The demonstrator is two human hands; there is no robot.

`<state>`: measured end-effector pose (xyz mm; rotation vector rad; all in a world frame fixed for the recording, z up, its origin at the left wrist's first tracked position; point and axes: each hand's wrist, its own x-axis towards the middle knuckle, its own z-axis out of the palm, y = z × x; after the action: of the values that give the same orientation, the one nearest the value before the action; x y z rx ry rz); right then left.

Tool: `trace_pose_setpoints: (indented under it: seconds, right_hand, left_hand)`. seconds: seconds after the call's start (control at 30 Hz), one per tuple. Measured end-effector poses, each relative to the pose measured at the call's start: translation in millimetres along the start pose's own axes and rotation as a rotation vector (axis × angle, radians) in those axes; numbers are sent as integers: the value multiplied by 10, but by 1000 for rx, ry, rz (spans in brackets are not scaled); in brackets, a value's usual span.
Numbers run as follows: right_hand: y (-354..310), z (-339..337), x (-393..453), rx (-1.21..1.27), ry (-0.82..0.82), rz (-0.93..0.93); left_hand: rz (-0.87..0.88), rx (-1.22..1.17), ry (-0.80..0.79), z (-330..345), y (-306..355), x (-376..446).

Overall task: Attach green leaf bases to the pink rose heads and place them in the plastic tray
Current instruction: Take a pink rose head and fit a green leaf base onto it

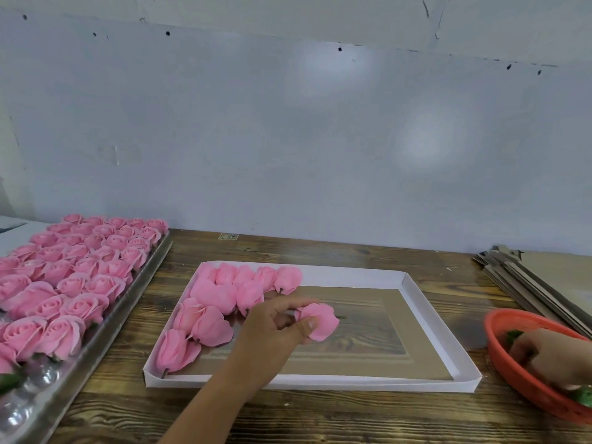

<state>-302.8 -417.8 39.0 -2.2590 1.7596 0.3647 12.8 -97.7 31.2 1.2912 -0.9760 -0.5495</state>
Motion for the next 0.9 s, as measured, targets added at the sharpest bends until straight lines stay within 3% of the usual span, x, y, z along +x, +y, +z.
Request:
trace_pose_setpoints:
  seconds: [0.2,0.63,0.8,0.9]
  right_hand:
    - [290,16,323,156,74,-16]
    - [269,-19,14,444,388,30]
    - [-317,-67,-574,581,559,-90]
    - [-866,-5,-978,825,547,-252]
  left_hand:
    - [-14,-13,1,5,-16,1]
    - [-10,7,6,19,0,0]
    - [-3,11,-1,20,6,-7]
    - [0,13,-1,25,6,-10]
